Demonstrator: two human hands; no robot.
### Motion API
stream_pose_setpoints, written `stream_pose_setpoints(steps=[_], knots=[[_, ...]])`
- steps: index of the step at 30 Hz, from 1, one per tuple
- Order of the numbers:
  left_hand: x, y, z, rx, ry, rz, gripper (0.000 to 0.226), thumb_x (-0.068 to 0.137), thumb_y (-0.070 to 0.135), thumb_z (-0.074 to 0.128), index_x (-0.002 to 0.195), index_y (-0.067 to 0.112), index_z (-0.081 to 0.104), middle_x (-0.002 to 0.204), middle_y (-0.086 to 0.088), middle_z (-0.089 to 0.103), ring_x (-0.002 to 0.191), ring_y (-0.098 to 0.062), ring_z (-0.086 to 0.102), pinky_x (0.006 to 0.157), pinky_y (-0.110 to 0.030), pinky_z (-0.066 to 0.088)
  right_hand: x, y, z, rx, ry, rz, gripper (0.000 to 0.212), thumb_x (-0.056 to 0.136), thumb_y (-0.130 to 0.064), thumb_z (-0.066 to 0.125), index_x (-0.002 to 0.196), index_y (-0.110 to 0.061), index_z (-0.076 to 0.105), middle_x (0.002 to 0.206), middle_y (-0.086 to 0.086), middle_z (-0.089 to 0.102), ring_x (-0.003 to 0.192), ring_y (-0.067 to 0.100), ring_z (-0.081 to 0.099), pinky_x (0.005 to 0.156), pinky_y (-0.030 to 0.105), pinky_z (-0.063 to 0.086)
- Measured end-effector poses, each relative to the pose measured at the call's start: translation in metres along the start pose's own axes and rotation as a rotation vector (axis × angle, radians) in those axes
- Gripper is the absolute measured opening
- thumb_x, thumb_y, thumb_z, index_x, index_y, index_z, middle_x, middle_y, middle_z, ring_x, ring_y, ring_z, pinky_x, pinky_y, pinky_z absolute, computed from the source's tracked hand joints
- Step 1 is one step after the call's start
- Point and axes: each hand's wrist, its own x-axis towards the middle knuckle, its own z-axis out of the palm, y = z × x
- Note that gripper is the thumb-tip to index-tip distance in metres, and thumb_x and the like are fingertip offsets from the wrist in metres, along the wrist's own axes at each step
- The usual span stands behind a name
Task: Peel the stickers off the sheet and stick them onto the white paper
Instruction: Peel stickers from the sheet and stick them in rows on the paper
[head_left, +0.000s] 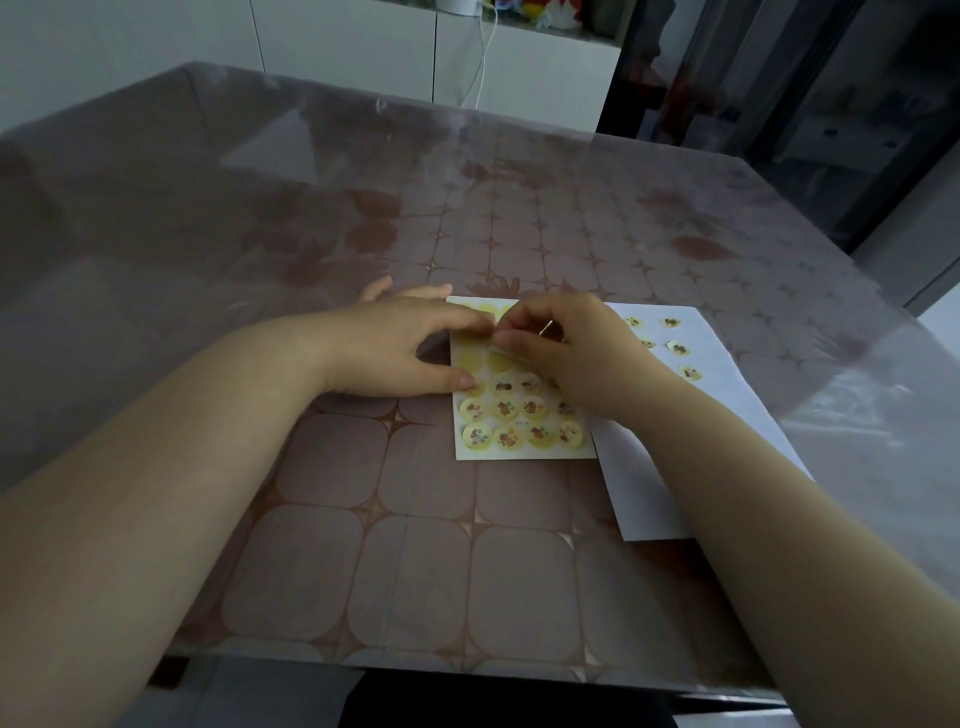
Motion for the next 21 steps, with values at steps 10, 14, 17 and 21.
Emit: stream_pose_setpoints(steps=[10, 14, 17, 21], knots=[[0.0, -0.001, 0.001, 0.027, -0.018, -0.011, 0.055, 0.084, 0.048, 0.049, 0.135, 0.042, 0.03, 0.148, 0.016, 0.026, 0.14, -0.003, -0.003, 0.113, -0.047, -0.013, -0.004, -0.005, -0.002, 0.042, -0.065, -0.024, 0.009, 0.088, -0.027, 0.059, 0.085, -0.024, 0.066, 0.064, -0.012, 0.052, 0.052, -0.002, 0.045, 0.049, 0.005, 0.034], [0.0, -0.003, 0.002, 0.038, -0.018, -0.005, 0.055, 0.083, 0.05, 0.048, 0.135, 0.042, 0.03, 0.149, 0.015, 0.026, 0.14, -0.002, -0.003, 0.113, -0.044, -0.014, -0.006, -0.006, -0.007, 0.243, -0.001, 0.031, 0.01, 0.087, -0.027, 0.061, 0.079, -0.025, 0.066, 0.058, -0.012, 0.052, 0.05, -0.004, 0.045, 0.051, 0.006, 0.038], [0.0, -0.003, 0.001, 0.021, -0.018, 0.0, 0.053, 0.083, 0.05, 0.048, 0.133, 0.046, 0.03, 0.147, 0.022, 0.024, 0.14, -0.002, -0.003, 0.113, -0.045, -0.015, -0.006, -0.006, -0.018, 0.373, 0.049, 0.069, 0.012, 0.087, -0.023, 0.061, 0.076, -0.025, 0.066, 0.06, -0.012, 0.064, 0.066, 0.003, 0.057, 0.071, 0.015, 0.048], [0.001, -0.004, 0.002, 0.002, -0.015, 0.005, 0.053, 0.083, 0.05, 0.049, 0.133, 0.047, 0.03, 0.144, 0.031, 0.022, 0.139, 0.0, -0.003, 0.112, -0.044, -0.016, -0.015, -0.01, -0.052, 0.265, 0.102, 0.085, 0.003, 0.081, -0.022, 0.067, 0.08, -0.023, 0.069, 0.077, -0.004, 0.072, 0.071, 0.007, 0.059, 0.083, 0.03, 0.051]])
